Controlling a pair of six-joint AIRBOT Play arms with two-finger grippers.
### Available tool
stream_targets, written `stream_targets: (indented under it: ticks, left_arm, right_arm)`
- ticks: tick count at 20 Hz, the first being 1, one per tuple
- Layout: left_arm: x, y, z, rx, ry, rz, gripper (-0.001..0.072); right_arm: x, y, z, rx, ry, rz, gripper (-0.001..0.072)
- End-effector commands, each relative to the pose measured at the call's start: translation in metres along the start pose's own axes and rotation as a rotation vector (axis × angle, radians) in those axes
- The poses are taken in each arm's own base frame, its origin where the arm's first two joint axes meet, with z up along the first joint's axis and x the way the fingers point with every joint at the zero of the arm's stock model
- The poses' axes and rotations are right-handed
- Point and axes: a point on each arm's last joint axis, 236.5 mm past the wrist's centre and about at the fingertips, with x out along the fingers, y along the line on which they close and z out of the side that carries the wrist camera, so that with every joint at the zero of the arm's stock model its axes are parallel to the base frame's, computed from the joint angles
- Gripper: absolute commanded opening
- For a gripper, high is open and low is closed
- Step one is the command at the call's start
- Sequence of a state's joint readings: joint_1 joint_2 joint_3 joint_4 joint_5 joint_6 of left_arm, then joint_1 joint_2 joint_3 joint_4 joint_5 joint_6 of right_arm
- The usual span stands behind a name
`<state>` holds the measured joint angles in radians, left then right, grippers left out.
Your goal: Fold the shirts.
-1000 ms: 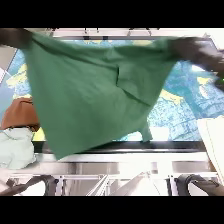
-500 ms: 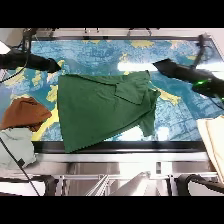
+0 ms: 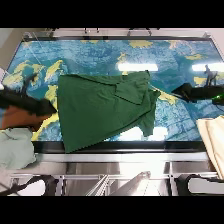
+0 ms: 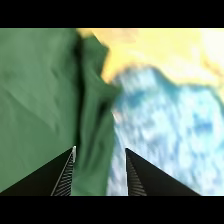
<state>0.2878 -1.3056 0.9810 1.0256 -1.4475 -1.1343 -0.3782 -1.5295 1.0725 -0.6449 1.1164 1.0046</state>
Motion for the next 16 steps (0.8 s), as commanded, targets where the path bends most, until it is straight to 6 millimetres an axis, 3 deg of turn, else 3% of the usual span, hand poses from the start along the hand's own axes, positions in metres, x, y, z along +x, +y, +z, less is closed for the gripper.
stream_targets:
  ticks: [1,3,4,7,9,12,13,15,16]
  left_arm:
    - [0.038,0.025,-0.085,-0.111,0.149,0.068,0.0251]
    - [0.053,0.036,-0.101,-0.124,0.164,0.117,0.0252]
    - [0.061,0.038,-0.103,-0.124,0.157,0.126,0.0298]
    - [0.082,0.043,-0.102,-0.112,0.172,0.140,0.0299]
    - [0.093,0.042,-0.094,-0.095,0.218,0.134,0.0299]
    - [0.110,0.033,-0.066,-0.067,0.233,0.108,0.0299]
    - [0.115,0.033,-0.059,-0.055,0.245,0.109,0.0298]
    - [0.125,0.033,-0.050,-0.040,0.270,0.108,0.0287]
    - [0.127,0.033,-0.046,-0.034,0.272,0.110,0.0140]
  right_arm:
    - [0.032,-0.015,-0.039,0.069,0.173,0.003,0.0365]
    - [0.052,-0.011,-0.054,0.065,0.234,0.011,0.0365]
    - [0.061,-0.009,-0.062,0.070,0.263,0.013,0.0364]
    - [0.081,-0.001,-0.076,0.067,0.313,0.024,0.0364]
    - [0.087,0.004,-0.076,0.066,0.307,0.029,0.0363]
    - [0.090,0.013,-0.070,0.084,0.283,0.059,0.0361]
    - [0.090,0.015,-0.068,0.092,0.275,0.070,0.0330]
    - [0.090,0.021,-0.065,0.080,0.266,0.097,0.0100]
    - [0.088,0.023,-0.064,0.073,0.259,0.111,0.0053]
